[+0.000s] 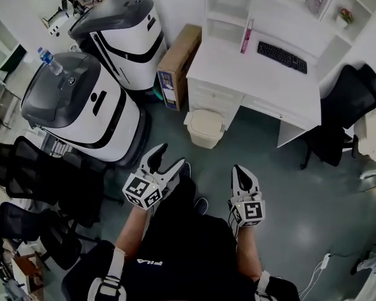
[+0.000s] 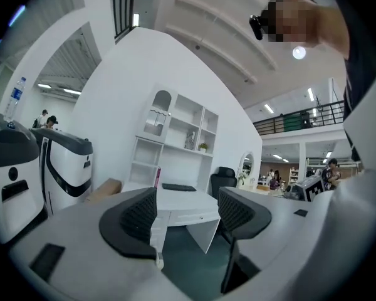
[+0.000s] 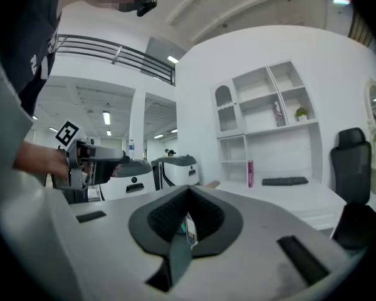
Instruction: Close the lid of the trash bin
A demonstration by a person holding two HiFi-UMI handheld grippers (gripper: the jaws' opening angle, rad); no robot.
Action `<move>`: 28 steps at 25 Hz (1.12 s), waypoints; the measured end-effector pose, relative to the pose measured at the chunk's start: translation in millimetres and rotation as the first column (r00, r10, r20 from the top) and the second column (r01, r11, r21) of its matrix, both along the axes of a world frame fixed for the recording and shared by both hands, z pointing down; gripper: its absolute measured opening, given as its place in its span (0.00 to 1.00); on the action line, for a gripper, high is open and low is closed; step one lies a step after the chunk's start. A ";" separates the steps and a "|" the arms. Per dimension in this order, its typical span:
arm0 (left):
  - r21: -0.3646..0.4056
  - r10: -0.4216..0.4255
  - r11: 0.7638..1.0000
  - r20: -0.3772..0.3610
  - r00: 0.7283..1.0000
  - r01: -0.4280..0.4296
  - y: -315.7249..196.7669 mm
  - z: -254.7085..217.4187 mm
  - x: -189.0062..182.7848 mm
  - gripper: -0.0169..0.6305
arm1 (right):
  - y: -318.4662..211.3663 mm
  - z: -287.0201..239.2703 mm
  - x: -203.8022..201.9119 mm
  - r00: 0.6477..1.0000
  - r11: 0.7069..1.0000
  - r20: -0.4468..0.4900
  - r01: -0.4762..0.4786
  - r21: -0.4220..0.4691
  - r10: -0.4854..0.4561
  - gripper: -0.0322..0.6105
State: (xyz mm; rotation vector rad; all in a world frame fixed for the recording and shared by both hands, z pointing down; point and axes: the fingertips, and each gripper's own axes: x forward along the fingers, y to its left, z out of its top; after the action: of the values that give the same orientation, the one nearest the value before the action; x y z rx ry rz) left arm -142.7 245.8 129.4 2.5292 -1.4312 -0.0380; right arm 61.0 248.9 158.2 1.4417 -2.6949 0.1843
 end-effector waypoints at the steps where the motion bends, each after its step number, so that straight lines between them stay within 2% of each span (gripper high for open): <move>1: 0.007 -0.008 1.000 -0.010 1.000 0.008 1.7 -5.0 -2.2 0.51 | 2.4 -6.4 0.7 1.000 1.000 0.009 -0.004 0.023 0.003 0.06; 6: 0.059 -0.039 0.997 0.004 0.999 0.038 5.6 -30.3 -16.0 0.51 | 10.4 -18.6 -4.9 1.000 0.999 0.006 0.007 0.035 -0.007 0.06; 11: 0.067 -0.026 0.997 0.046 0.999 0.022 13.4 -29.1 -14.7 0.51 | 10.7 -31.6 -4.1 1.000 0.999 -0.007 -0.028 0.045 0.029 0.06; 19: 0.094 -0.001 0.996 0.022 1.000 -0.001 17.9 -25.4 -18.1 0.51 | 9.6 -35.3 2.8 0.997 0.996 -0.024 -0.069 0.065 0.071 0.06; 21: 0.096 0.001 0.995 -0.011 1.000 0.000 14.2 -29.8 -22.4 0.51 | 10.5 -37.0 2.1 0.997 0.995 -0.026 -0.077 0.067 0.079 0.06; 22: 0.100 -0.001 0.995 -0.028 1.000 0.004 13.8 -32.9 -23.4 0.43 | 11.0 -37.9 2.4 0.996 0.995 -0.024 -0.080 0.065 0.082 0.06; 23: 0.109 -0.002 0.994 -0.039 0.999 0.006 13.8 -36.7 -23.4 0.31 | 11.0 -39.0 2.8 0.996 0.995 -0.021 -0.083 0.062 0.085 0.06; 24: 0.121 0.001 0.993 -0.042 0.999 0.004 13.5 -40.8 -22.7 0.13 | 10.3 -40.3 2.7 0.996 0.994 -0.019 -0.085 0.062 0.086 0.06; 25: 0.132 0.008 0.991 -0.039 0.999 -0.003 12.2 -44.6 -21.3 0.03 | 9.0 -41.6 2.0 0.996 0.994 -0.021 -0.085 0.065 0.087 0.06; 28: 0.150 0.033 0.988 -0.041 0.999 -0.026 6.9 -49.6 -17.3 0.03 | 5.0 -43.8 -1.0 0.995 0.993 -0.030 -0.088 0.076 0.091 0.06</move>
State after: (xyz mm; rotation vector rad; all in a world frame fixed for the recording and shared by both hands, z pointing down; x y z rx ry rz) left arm -160.0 252.6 79.7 2.6506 -1.4236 -0.2007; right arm 60.1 253.8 114.4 1.5725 -2.6393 0.0655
